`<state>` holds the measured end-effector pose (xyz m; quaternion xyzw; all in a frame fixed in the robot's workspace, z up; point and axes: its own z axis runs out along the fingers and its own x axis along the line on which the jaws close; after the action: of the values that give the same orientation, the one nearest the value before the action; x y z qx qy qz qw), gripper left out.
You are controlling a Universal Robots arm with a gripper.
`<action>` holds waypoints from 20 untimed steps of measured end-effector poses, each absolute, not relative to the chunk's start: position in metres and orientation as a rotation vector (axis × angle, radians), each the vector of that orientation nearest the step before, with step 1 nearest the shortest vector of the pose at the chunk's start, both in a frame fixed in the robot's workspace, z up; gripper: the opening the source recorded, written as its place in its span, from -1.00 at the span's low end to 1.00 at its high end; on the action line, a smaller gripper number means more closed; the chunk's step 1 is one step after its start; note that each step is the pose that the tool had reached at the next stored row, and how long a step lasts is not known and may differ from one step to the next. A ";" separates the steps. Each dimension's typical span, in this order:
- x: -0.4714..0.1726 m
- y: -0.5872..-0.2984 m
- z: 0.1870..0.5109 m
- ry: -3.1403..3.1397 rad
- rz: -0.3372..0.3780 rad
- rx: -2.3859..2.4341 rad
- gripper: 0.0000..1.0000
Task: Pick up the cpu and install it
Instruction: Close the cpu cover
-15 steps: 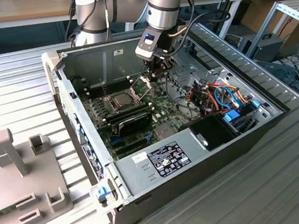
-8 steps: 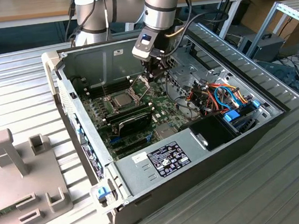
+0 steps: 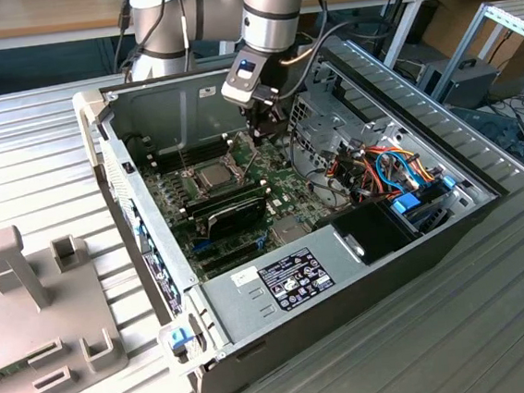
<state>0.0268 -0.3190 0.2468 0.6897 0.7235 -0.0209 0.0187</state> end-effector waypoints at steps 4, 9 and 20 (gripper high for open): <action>0.019 -0.317 0.247 2.245 -0.068 2.140 -0.79; 0.007 -0.315 0.246 2.242 -0.073 2.138 -0.79; -0.012 -0.313 0.245 2.234 -0.091 2.130 -0.79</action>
<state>-0.0122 -0.3126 0.2454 0.6896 0.7231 -0.0295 0.0269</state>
